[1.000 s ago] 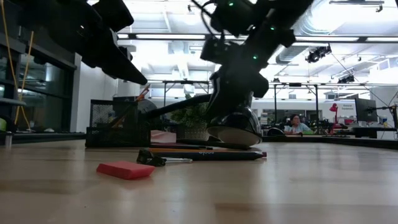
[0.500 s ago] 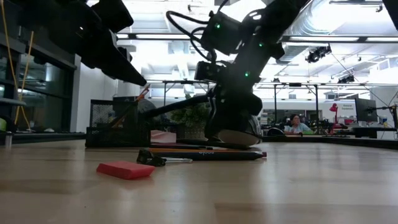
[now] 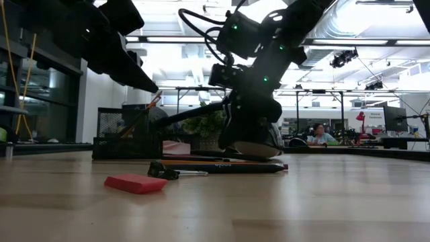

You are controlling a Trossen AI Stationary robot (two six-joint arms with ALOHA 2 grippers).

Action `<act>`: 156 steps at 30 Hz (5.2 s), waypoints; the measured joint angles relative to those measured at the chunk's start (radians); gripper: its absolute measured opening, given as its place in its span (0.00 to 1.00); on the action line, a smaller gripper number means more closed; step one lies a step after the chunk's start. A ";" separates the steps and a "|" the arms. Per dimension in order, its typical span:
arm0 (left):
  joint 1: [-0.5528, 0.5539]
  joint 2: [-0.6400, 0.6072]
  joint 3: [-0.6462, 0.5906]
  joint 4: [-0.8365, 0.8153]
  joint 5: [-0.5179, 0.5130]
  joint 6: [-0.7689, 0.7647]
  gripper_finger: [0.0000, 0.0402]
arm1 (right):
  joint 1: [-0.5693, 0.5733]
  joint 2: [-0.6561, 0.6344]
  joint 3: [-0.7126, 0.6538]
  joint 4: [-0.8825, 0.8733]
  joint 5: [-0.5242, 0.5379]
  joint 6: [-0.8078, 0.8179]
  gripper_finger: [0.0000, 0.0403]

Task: Pick and place office supplies into organizer
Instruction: Put the top black pen into the black desk organizer

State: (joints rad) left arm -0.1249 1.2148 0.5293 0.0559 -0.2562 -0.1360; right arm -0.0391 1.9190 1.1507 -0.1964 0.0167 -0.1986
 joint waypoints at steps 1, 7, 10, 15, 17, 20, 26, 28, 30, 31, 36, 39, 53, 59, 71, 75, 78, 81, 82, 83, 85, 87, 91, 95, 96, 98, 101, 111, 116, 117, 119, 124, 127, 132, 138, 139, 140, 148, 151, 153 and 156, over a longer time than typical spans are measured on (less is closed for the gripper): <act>0.000 0.000 0.000 0.000 0.000 0.000 0.45 | 0.000 0.001 0.000 0.002 0.000 -0.001 0.21; 0.000 0.000 0.000 -0.002 0.000 0.000 0.45 | 0.001 0.032 0.000 0.030 0.003 -0.012 0.21; 0.000 0.000 0.000 -0.004 0.000 0.000 0.45 | 0.001 0.052 0.000 0.033 0.003 -0.013 0.21; 0.000 0.000 0.000 -0.005 0.001 0.000 0.45 | 0.001 0.065 -0.001 0.038 0.001 -0.007 0.21; 0.000 0.000 0.000 -0.004 0.000 0.000 0.45 | 0.001 0.065 -0.001 0.037 0.000 -0.003 0.20; 0.000 0.000 0.000 -0.005 0.000 0.000 0.45 | 0.003 0.066 -0.001 0.037 -0.004 -0.007 0.13; 0.000 0.000 0.000 -0.005 0.001 0.000 0.45 | 0.028 0.071 0.027 0.025 0.051 -0.041 0.06; 0.000 0.000 0.000 -0.005 0.001 0.000 0.45 | 0.037 0.072 0.051 -0.006 0.075 -0.061 0.06; 0.000 0.000 0.000 -0.005 0.000 0.000 0.45 | 0.043 0.072 0.081 -0.031 0.094 -0.075 0.06; 0.000 0.000 0.000 -0.005 0.000 0.000 0.45 | 0.046 0.071 0.097 -0.048 0.103 -0.081 0.06; 0.000 0.000 0.000 -0.007 0.001 0.000 0.45 | 0.059 0.070 0.184 -0.126 0.159 -0.121 0.06; 0.000 0.000 0.000 -0.012 0.001 0.000 0.45 | 0.072 0.069 0.240 -0.186 0.200 -0.152 0.06; -0.008 -0.001 0.000 -0.082 -0.019 -0.046 0.45 | 0.029 0.069 0.349 -0.098 0.281 -0.221 0.06; -0.045 -0.016 0.000 -0.112 -0.083 -0.065 0.45 | -0.017 0.066 0.341 0.179 0.196 -0.215 0.06; -0.194 -0.158 -0.001 -0.195 -0.326 -0.108 0.45 | -0.133 0.092 0.339 0.501 -0.241 -0.010 0.06; -0.229 -0.196 0.000 -0.204 -0.378 -0.106 0.45 | -0.155 0.135 0.339 0.651 -0.346 0.066 0.06; -0.245 -0.216 0.000 -0.213 -0.399 -0.105 0.45 | -0.165 0.177 0.339 0.780 -0.385 0.118 0.06; -0.250 -0.229 0.000 -0.213 -0.423 -0.105 0.45 | -0.165 0.220 0.339 0.889 -0.386 0.143 0.06; -0.249 -0.233 0.000 -0.218 -0.424 -0.105 0.45 | -0.165 0.236 0.339 0.925 -0.382 0.150 0.06; -0.249 -0.235 0.000 -0.217 -0.428 -0.104 0.45 | -0.164 0.250 0.340 0.957 -0.374 0.157 0.06; -0.248 -0.237 0.000 -0.215 -0.433 -0.097 0.45 | -0.164 0.278 0.340 1.017 -0.358 0.175 0.06; -0.249 -0.238 0.000 -0.215 -0.445 -0.094 0.45 | -0.164 0.304 0.340 1.084 -0.327 0.183 0.06; -0.249 -0.247 0.000 -0.215 -0.482 -0.093 0.45 | -0.164 0.337 0.341 1.183 -0.289 0.202 0.06; -0.248 -0.270 -0.001 -0.211 -0.539 -0.093 0.45 | -0.164 0.340 0.341 1.224 -0.223 0.225 0.06; -0.249 -0.281 0.000 -0.209 -0.561 -0.093 0.45 | -0.164 0.340 0.341 1.227 -0.204 0.226 0.06; -0.249 -0.301 0.000 -0.209 -0.613 -0.093 0.45 | -0.164 0.340 0.341 1.235 -0.188 0.229 0.06; -0.248 -0.328 0.000 -0.207 -0.671 -0.093 0.45 | -0.164 0.340 0.352 1.225 -0.187 0.251 0.06; -0.248 -0.363 0.000 -0.201 -0.685 -0.100 0.45 | -0.163 0.481 0.585 1.051 -0.197 0.317 0.06; -0.249 -0.363 0.000 -0.215 -0.682 -0.105 0.45 | -0.164 0.543 0.653 0.987 -0.194 0.347 0.06; -0.248 -0.363 0.000 -0.217 -0.682 -0.103 0.45 | -0.165 0.548 0.654 0.985 -0.193 0.347 0.06; -0.249 -0.363 0.000 -0.218 -0.682 -0.096 0.45 | -0.165 0.553 0.653 0.986 -0.184 0.332 0.06; -0.249 -0.363 0.000 -0.224 -0.682 -0.089 0.45 | -0.165 0.553 0.651 0.954 -0.184 0.307 0.06; -0.249 -0.363 0.000 -0.224 -0.681 -0.089 0.45 | -0.163 0.553 0.651 0.918 -0.179 0.274 0.07; -0.249 -0.363 0.000 -0.224 -0.679 -0.089 0.45 | -0.155 0.551 0.652 0.874 -0.135 0.257 0.23; -0.249 -0.363 0.000 -0.224 -0.679 -0.089 0.45 | -0.155 0.551 0.651 0.872 -0.133 0.260 0.34; -0.249 -0.363 0.000 -0.224 -0.679 -0.089 0.45 | -0.155 0.551 0.651 0.871 -0.133 0.262 0.35; -0.249 -0.363 0.000 -0.224 -0.679 -0.089 0.45 | -0.155 0.551 0.651 0.871 -0.133 0.264 0.36; -0.249 -0.363 0.000 -0.224 -0.679 -0.089 0.45 | -0.150 0.551 0.650 0.865 -0.127 0.257 0.41; -0.249 -0.363 0.000 -0.224 -0.679 -0.089 0.45 | -0.150 0.551 0.650 0.851 -0.127 0.258 0.43; -0.249 -0.363 0.000 -0.226 -0.679 -0.090 0.45 | -0.150 0.551 0.650 0.845 -0.127 0.262 0.44; -0.248 -0.363 0.000 -0.230 -0.679 -0.090 0.45 | -0.146 0.551 0.650 0.829 -0.126 0.266 0.45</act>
State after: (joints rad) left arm -0.3733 0.8520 0.5293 -0.1741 -0.9352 -0.2256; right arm -0.1847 2.4702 1.8008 0.6327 -0.1093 0.0677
